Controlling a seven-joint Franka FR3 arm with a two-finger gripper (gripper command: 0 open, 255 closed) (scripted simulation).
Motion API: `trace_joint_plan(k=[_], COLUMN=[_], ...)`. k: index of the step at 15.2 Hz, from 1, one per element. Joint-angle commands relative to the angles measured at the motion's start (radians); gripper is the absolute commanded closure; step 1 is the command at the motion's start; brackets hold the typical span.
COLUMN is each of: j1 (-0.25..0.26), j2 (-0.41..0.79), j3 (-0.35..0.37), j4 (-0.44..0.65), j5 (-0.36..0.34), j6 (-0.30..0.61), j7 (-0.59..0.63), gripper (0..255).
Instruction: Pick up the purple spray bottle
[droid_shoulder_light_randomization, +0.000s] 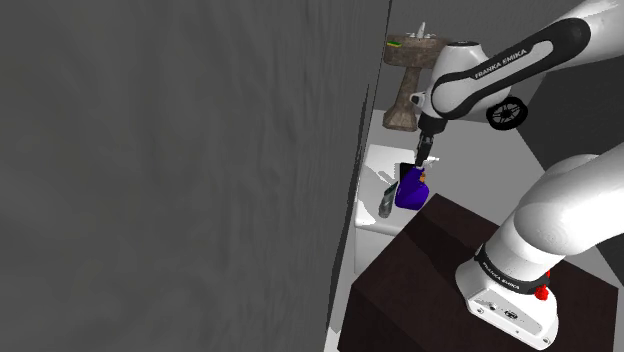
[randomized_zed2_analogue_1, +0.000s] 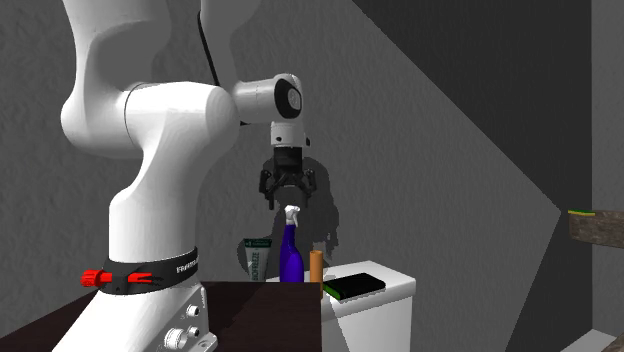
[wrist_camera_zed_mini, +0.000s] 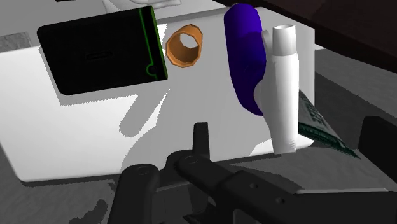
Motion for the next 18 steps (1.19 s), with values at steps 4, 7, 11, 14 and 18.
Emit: trace_joint_plan(k=[4, 7, 11, 14, 18], j1=[0.005, 0.006, 0.006, 0.005, -0.001], j2=[0.052, 0.052, 0.052, 0.052, -0.005], j3=[-0.013, -0.012, -0.012, -0.013, 0.001], j4=[-0.020, -0.020, -0.020, -0.020, 0.001], j5=[0.001, 0.001, 0.001, 0.001, -0.001], j6=[0.072, 0.072, 0.072, 0.072, -0.004], j7=[-0.005, -0.004, -0.004, -0.005, 0.000], gripper=[0, 255, 255, 255, 255])
